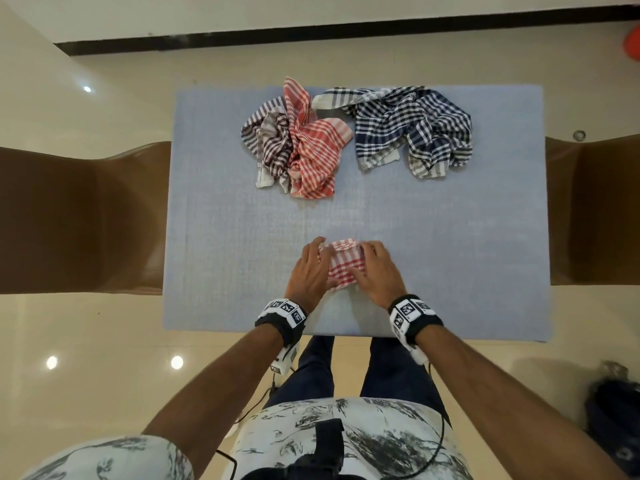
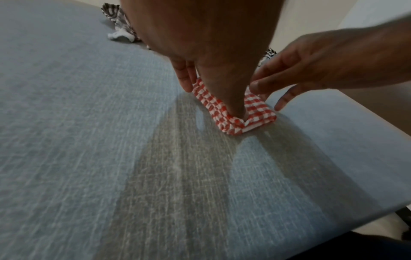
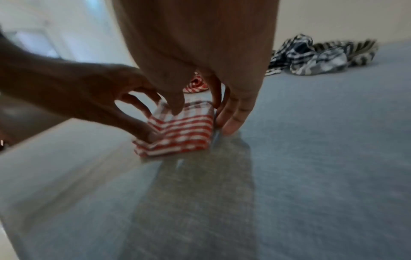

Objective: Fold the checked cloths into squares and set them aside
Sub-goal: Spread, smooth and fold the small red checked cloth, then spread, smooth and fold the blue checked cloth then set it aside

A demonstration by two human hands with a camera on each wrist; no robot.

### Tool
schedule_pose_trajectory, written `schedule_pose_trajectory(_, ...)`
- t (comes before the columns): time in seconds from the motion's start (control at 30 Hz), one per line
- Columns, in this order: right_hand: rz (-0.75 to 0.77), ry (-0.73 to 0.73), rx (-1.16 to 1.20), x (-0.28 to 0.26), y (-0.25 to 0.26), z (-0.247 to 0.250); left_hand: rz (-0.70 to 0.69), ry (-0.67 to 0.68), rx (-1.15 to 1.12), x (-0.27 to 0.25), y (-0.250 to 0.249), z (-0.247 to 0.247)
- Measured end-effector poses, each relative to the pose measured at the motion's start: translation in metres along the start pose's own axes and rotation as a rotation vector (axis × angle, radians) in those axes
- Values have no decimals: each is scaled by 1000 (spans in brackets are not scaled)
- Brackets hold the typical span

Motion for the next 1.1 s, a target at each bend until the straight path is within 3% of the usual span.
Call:
schedule_pose_trajectory(0.13,-255,7,410,12,18,-10,31,20,-92,5,1,6)
schedule_pose_trajectory(0.27,-180,109,556,15,14,19,126,137,-250,27,1,21)
schedule_pose_trajectory(0.37,-123,96,592,21,-5,62,45,262,-353,59,-17,45)
schedule_pose_trajectory(0.53,-242,16,960,24,-52,143,-53,161,-584,114,-70,72)
schedule_pose_trajectory(0.77,-396,-97,1347,18,-115,210,59,156,-911,189,-168,67)
schedule_pose_trajectory(0.83,-420,-158,1370,20,-137,228,78,160,-862,210,-186,63)
schedule_pose_trajectory(0.9,-459,-237,1359,30,-159,244,38,78,-652,229,-194,60)
schedule_pose_trajectory(1.0,-518,-361,1351,54,-189,267,-181,-58,-282,253,-200,56)
schedule_pose_trajectory(1.1,-509,-433,1365,85,-204,294,-242,5,42,270,-196,47)
Point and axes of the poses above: each hand's wrist, its own x-axis towards the middle knuckle, its own z-axis out of the back of the hand, y = z × x, the point moved 3 cm from there along x, towards the middle knuckle, and after that the axes turned 3 degrees about x, right-handed, at the moved point
